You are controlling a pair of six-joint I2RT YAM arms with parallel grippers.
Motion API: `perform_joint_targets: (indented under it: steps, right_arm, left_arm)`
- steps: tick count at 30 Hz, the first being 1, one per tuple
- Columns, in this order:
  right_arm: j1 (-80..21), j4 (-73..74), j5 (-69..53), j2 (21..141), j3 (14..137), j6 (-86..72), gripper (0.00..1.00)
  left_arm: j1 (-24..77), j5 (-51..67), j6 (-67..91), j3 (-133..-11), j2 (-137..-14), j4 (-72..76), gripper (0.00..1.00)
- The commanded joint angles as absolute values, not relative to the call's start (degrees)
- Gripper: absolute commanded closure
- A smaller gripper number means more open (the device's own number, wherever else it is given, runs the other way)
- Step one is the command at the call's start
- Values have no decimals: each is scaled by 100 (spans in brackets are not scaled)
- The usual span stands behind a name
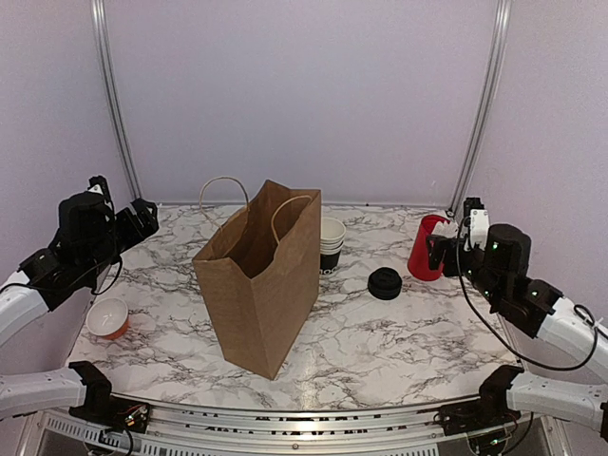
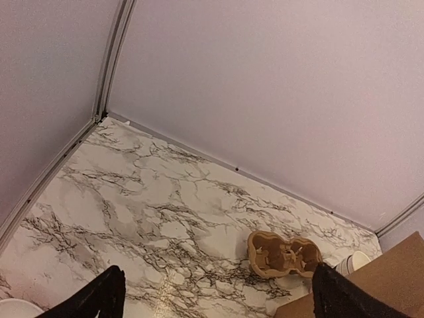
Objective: Pack the takeout coffee
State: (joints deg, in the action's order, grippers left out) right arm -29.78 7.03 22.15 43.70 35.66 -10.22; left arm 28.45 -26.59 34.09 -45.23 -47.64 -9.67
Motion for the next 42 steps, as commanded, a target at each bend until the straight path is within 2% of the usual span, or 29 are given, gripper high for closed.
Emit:
perform_joint_targets:
  steps: [1, 5, 9, 13, 19, 26, 29, 33, 42]
  right_arm:
    - [-2865, -566, 2630, 4001, 2559, -1164, 0]
    - [-2611, -1612, 2870, 3918, 1614, -983, 0]
    - [-1737, -2569, 2563, 4268, 1176, -1036, 0]
    - [-898, -3401, 2053, 4893, 1041, -943, 0]
    - [-217, -5037, 1891, 6195, 751, -563, 0]
    - [-31, -7155, 1432, 7481, 592, -462, 0]
    - [-18, -6582, 1072, 7697, 981, -329, 0]
    - [-18, -6634, 843, 7886, 1139, -43, 0]
    - [53, -6566, 1053, 7920, 1196, -114, 0]
  left_arm:
    - [2814, -3216, 2852, -4252, -4688, -1132, 1]
    - [2768, -3429, 2649, -3864, -4747, -867, 1]
    - [2578, -3441, 2483, -3547, -4851, -402, 1]
    - [2315, -3407, 2302, -3326, -5029, 19, 1]
    - [2050, -3804, 2140, -3125, -5368, 373, 1]
    - [2004, -4575, 2020, -2594, -5672, 1309, 1]
    - [1947, -4836, 1900, -2560, -5843, 1494, 1]
    - [1872, -5180, 1692, -2371, -6026, 2077, 1]
    - [1372, -5540, 1401, -1901, -6420, 3349, 1]
